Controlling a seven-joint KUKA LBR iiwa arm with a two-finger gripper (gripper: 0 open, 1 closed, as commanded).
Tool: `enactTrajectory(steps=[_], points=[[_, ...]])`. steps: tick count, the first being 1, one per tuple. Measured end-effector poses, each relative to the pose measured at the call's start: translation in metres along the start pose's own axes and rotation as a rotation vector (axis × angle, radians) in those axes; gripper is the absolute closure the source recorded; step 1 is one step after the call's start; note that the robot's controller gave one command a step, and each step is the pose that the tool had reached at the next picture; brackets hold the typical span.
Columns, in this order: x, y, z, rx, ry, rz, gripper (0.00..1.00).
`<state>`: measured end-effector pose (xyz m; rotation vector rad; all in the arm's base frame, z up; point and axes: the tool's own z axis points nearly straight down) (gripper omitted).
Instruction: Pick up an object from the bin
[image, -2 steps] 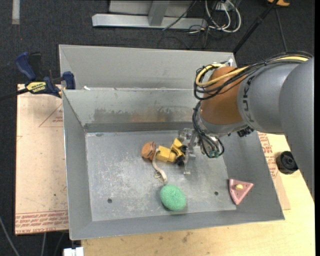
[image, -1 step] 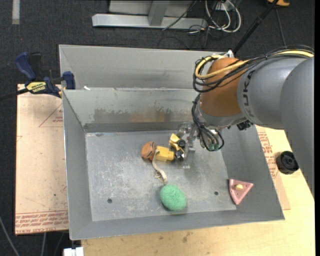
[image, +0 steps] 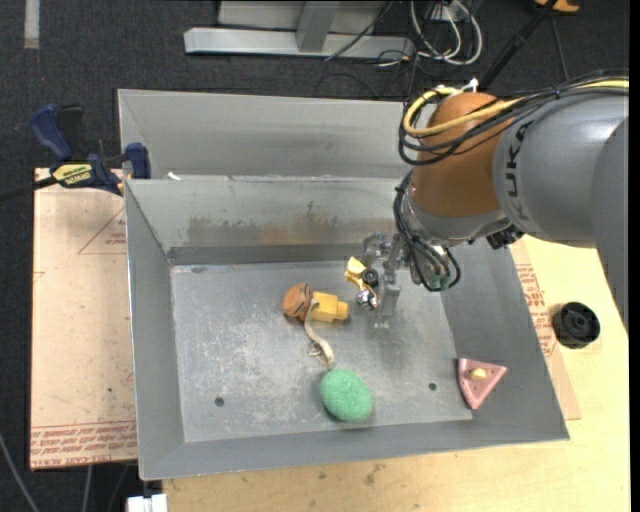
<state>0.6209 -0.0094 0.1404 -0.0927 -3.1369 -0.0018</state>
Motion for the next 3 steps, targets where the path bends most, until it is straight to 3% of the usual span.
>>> enactTrajectory(steps=[1,2,3], points=[[0.004,0.008,-0.051,0.000,-0.004,0.000,1.00],[-0.002,0.023,-0.110,0.000,-0.004,0.008,1.00],[-0.002,0.026,-0.125,0.000,-0.005,0.007,1.00]])
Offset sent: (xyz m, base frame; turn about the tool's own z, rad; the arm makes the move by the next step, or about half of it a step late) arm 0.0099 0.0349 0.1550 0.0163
